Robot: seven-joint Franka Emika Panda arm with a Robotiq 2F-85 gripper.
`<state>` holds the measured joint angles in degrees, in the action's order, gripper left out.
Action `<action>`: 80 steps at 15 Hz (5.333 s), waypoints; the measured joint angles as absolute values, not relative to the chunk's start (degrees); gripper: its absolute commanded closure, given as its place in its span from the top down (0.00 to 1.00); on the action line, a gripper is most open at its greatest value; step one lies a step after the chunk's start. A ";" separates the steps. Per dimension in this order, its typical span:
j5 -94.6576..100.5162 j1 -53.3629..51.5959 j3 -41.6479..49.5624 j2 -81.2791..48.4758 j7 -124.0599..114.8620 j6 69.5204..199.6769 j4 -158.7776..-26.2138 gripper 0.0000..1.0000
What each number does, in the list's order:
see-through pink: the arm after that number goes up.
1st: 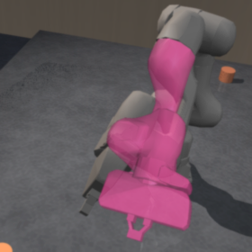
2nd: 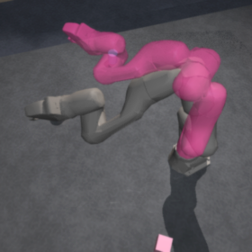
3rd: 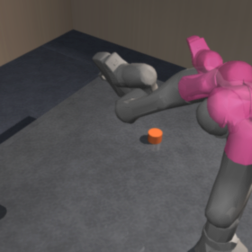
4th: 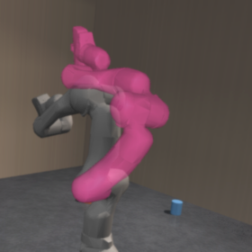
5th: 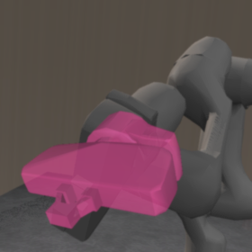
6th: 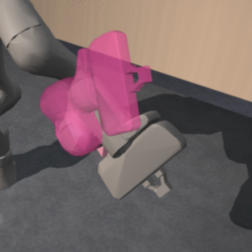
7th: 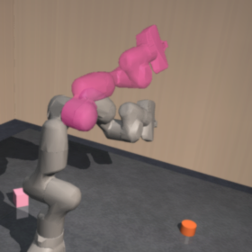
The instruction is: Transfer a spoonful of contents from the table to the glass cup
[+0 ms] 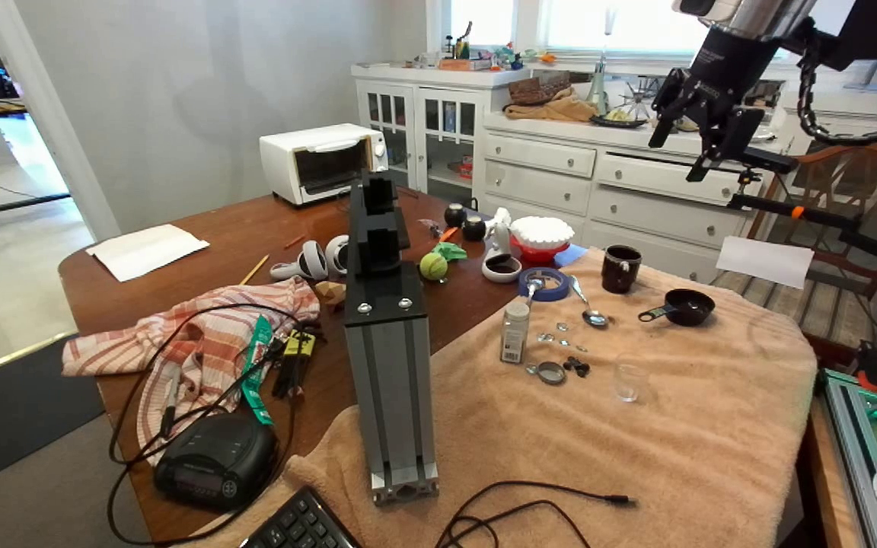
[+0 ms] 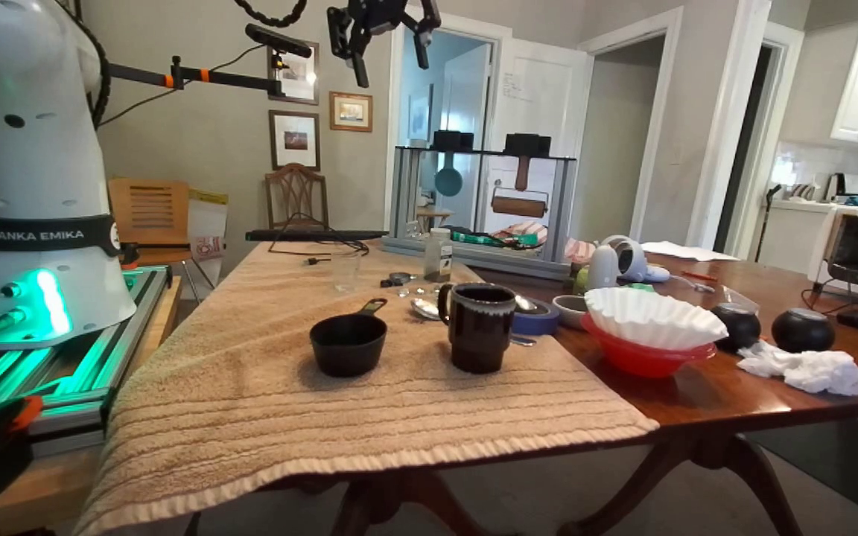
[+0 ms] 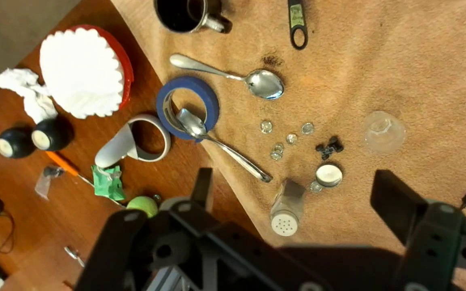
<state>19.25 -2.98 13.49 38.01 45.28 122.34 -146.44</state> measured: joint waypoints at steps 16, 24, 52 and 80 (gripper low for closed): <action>28.19 1.25 10.98 14.51 62.58 135.44 -139.05 1.00; 33.13 5.34 11.08 1.85 79.85 135.63 -133.30 1.00; 14.59 11.84 8.55 -16.48 113.74 138.33 -129.40 0.93; 4.32 19.56 2.95 -24.43 129.09 143.22 -123.80 0.02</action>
